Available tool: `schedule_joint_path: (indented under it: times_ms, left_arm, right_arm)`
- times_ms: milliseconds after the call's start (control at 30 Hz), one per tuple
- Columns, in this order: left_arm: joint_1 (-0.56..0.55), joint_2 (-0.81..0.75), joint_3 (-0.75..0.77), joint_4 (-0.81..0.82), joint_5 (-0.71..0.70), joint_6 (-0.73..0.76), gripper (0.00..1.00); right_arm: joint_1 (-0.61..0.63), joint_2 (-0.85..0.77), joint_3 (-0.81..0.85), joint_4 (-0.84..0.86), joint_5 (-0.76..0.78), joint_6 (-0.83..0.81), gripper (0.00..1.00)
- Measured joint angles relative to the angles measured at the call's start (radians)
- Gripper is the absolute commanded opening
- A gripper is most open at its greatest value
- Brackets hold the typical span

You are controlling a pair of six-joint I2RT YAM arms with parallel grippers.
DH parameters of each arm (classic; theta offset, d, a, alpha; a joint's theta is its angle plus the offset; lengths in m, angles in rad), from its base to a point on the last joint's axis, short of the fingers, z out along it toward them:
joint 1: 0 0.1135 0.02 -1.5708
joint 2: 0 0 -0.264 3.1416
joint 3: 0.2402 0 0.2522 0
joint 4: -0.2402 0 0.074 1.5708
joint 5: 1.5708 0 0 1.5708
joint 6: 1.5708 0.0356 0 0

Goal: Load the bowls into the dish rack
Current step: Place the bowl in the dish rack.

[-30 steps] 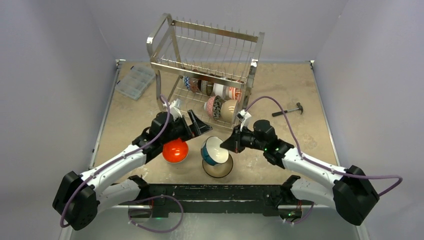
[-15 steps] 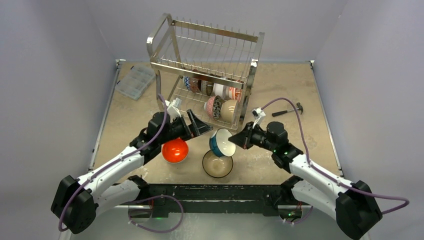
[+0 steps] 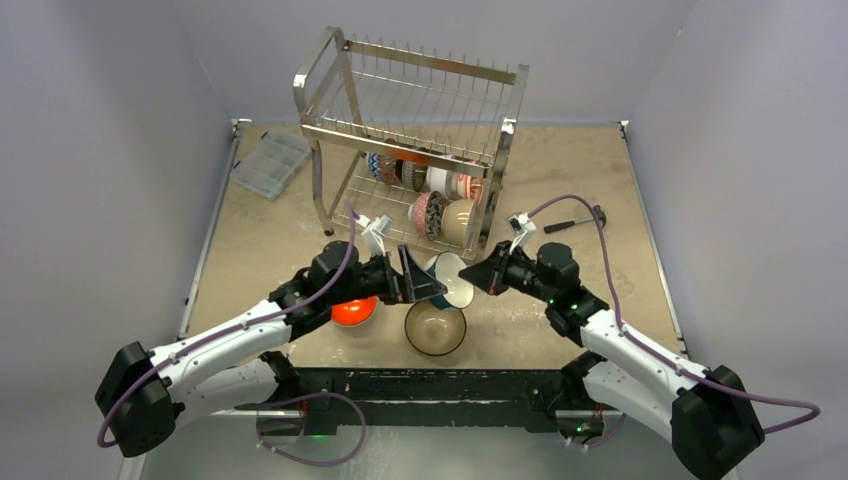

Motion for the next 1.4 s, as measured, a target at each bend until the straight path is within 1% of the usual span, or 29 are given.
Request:
schedule_joint_path:
  times_ms: [67,400,467,600,667,700,800,900,967,1067,1100,1167,1200,1233,1267,1367,1400]
  left_arm:
    - [-0.032,0.014,0.0,-0.002,0.002,0.0,0.96]
    - [-0.063,0.032,0.0,0.005,-0.031,-0.068,0.93]
    - [-0.068,0.033,0.0,0.013,-0.039,-0.079,0.89]
    - [-0.07,0.052,0.0,0.058,-0.044,-0.098,0.77]
    - [-0.071,0.067,0.0,0.066,-0.046,-0.105,0.68]
    - [-0.073,0.074,0.0,0.067,-0.048,-0.106,0.61]
    - [-0.073,0.08,0.0,0.062,-0.057,-0.108,0.35]
    - [-0.073,0.08,0.0,0.063,-0.059,-0.11,0.12]
    - [-0.074,0.083,0.0,0.063,-0.059,-0.113,0.0]
    - [-0.073,0.087,0.0,0.066,-0.056,-0.115,0.0]
    - [-0.074,0.089,0.0,0.067,-0.055,-0.115,0.0]
    - [-0.074,0.093,0.0,0.062,-0.054,-0.115,0.0]
    - [-0.074,0.097,0.0,0.059,-0.055,-0.115,0.0]
    - [-0.074,0.1,0.0,0.055,-0.055,-0.115,0.0]
    - [-0.074,0.102,-0.001,0.052,-0.055,-0.115,0.0]
    - [-0.074,0.11,-0.001,0.051,-0.053,-0.115,0.0]
    - [-0.074,0.114,-0.001,0.053,-0.052,-0.115,0.0]
  right_arm:
    - [0.0,0.002,0.0,0.0,0.0,0.002,0.0]
    - [0.0,-0.014,0.0,0.002,0.003,0.004,0.0]
    - [0.0,-0.014,0.0,0.001,0.003,0.004,0.0]
    - [0.0,-0.014,0.0,0.001,0.003,0.004,0.0]
    - [0.0,-0.014,0.0,0.001,0.003,0.004,0.0]
    - [0.0,-0.014,0.001,0.001,0.003,0.003,0.0]
    - [-0.005,-0.013,0.002,-0.004,0.007,-0.008,0.0]
    - [-0.005,-0.013,0.004,-0.008,0.007,-0.013,0.0]
    - [-0.005,-0.013,0.005,-0.013,0.007,-0.015,0.11]
    - [-0.006,-0.013,0.006,-0.016,0.008,-0.014,0.27]
    - [-0.006,-0.013,0.007,-0.016,0.007,-0.011,0.37]
    - [-0.006,-0.013,0.014,-0.016,0.006,-0.013,0.48]
    - [-0.006,-0.013,0.021,-0.015,0.005,-0.013,0.57]
    - [-0.006,-0.014,0.028,-0.014,0.003,-0.015,0.64]
    - [-0.006,-0.014,0.033,-0.014,0.003,-0.015,0.69]
    - [-0.005,-0.019,0.041,-0.016,0.003,-0.021,0.82]
    - [-0.006,-0.024,0.041,-0.019,0.003,-0.022,0.83]
